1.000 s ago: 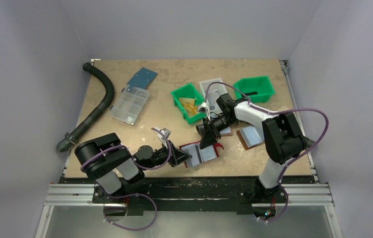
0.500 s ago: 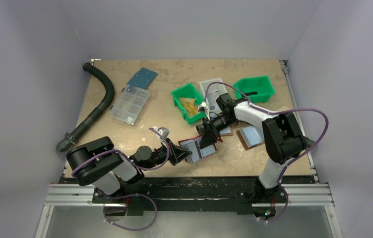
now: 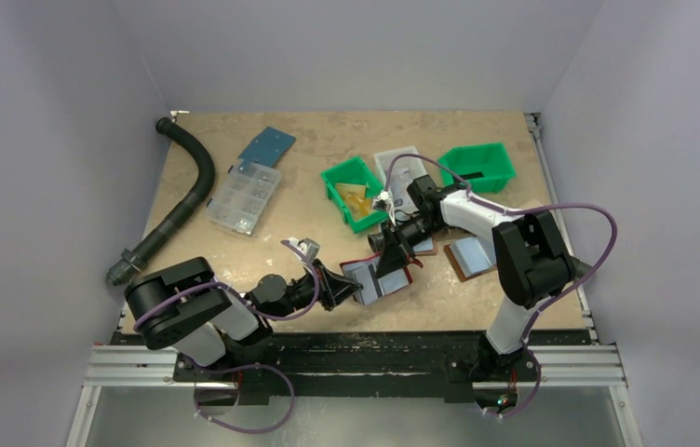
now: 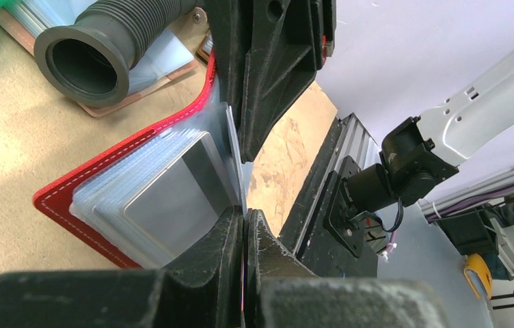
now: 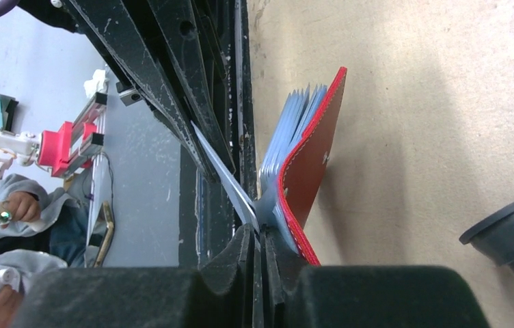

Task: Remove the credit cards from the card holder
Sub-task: Remove the credit card from the card holder.

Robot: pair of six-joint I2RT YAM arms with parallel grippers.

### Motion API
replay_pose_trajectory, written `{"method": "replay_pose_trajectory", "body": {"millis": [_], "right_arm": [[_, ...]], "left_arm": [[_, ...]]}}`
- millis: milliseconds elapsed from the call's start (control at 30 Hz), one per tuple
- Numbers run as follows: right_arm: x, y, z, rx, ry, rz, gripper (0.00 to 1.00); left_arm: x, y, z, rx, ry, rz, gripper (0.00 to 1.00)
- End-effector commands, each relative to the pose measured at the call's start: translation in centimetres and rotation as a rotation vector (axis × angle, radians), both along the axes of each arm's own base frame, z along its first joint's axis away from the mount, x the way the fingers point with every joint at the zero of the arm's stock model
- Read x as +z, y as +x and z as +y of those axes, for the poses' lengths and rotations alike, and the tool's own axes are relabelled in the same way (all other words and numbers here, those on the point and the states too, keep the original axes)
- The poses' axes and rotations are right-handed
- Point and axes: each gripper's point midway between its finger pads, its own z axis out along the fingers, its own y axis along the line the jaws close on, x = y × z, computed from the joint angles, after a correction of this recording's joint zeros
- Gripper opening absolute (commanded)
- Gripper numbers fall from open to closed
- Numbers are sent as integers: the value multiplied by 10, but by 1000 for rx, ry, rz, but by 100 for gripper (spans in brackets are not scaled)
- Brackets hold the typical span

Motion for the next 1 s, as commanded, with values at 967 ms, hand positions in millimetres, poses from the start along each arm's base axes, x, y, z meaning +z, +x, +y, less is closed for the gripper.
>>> {"method": "replay_pose_trajectory", "body": {"millis": [967], "right_arm": [[34, -1, 3, 51, 149, -87, 0]], "left_arm": [[54, -5, -4, -39, -183, -115, 6]]}}
